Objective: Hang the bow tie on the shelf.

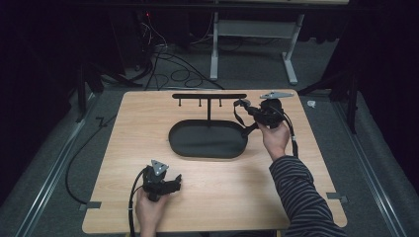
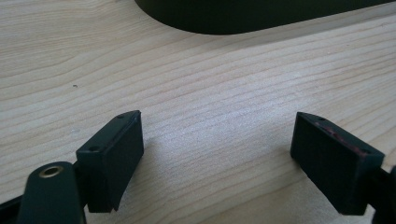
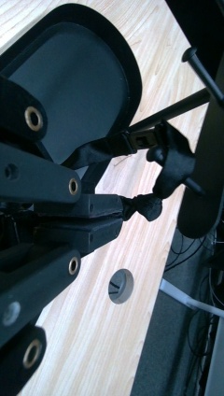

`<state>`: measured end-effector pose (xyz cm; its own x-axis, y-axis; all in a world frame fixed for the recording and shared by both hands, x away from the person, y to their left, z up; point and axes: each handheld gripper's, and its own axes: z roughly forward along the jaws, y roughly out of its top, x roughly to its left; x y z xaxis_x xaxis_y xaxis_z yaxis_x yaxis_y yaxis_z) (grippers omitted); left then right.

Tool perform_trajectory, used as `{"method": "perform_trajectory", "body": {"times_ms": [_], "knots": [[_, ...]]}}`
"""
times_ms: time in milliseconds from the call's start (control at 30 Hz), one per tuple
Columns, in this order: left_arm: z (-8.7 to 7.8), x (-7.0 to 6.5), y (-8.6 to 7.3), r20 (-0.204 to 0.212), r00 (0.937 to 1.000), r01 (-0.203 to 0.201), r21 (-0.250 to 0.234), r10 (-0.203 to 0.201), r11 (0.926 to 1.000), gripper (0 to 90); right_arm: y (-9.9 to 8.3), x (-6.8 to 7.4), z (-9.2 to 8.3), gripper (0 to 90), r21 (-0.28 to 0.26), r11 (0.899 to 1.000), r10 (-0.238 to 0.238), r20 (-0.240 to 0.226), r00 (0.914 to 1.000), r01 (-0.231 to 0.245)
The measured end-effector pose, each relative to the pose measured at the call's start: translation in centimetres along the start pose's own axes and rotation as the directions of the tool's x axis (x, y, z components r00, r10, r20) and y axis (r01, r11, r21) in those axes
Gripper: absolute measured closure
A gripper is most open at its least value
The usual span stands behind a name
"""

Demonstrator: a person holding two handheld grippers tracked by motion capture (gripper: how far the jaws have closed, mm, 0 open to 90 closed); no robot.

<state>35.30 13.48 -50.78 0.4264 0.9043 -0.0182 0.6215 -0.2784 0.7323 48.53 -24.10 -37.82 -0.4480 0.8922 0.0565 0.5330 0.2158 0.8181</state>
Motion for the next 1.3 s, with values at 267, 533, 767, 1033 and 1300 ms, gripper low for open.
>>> {"method": "perform_trajectory", "body": {"times_ms": [267,533,767,1033,1300], "knots": [[0.0,0.0,0.0,0.001,1.0000,0.003,-0.001,-0.003,1.0000,17.8,-0.1,0.2,0.4,85.7,0.011,1.000,-0.004,-0.006,1.0000,0.004],[0.0,0.0,0.0,0.001,1.0000,0.004,-0.002,-0.004,1.0000,17.8,-0.4,0.2,0.1,79.0,0.001,1.000,0.004,-0.012,0.9999,-0.004],[0.0,0.0,0.0,-0.001,1.0000,0.002,-0.001,-0.002,1.0000,17.8,-0.5,-0.2,-0.5,68.2,-0.006,1.000,0.018,-0.014,0.9997,-0.018],[0.0,0.0,0.0,-0.002,1.0000,0.002,0.000,-0.002,1.0000,17.8,-0.6,-0.1,-1.3,63.6,-0.016,1.000,0.000,-0.024,0.9997,0.000],[0.0,0.0,0.0,-0.002,1.0000,0.002,0.000,-0.002,1.0000,17.8,-1.5,-1.2,-2.5,59.3,-0.027,0.999,0.034,-0.040,0.9986,-0.035]]}}
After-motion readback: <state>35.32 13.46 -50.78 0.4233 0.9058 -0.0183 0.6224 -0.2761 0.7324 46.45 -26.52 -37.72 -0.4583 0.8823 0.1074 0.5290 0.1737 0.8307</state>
